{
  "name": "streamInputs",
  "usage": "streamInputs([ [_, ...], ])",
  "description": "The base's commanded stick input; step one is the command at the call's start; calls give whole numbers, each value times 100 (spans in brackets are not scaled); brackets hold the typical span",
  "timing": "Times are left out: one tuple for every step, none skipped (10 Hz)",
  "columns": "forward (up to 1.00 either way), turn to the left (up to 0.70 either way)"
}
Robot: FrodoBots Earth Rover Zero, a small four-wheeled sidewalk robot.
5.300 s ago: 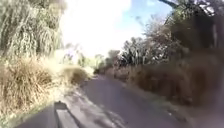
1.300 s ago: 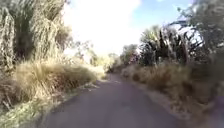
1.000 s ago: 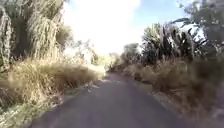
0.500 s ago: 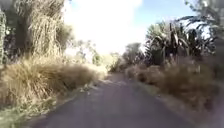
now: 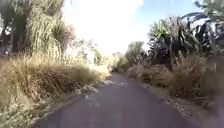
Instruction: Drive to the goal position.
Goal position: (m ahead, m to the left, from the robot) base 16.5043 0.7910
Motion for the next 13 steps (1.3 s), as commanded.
streamInputs([
  [70, -35],
  [70, -35],
  [70, -35],
  [70, -35],
  [70, -35],
  [70, -35],
  [70, -35],
  [70, -35],
  [70, -35],
  [70, -19],
  [70, 0],
  [70, 0],
  [70, 0],
])
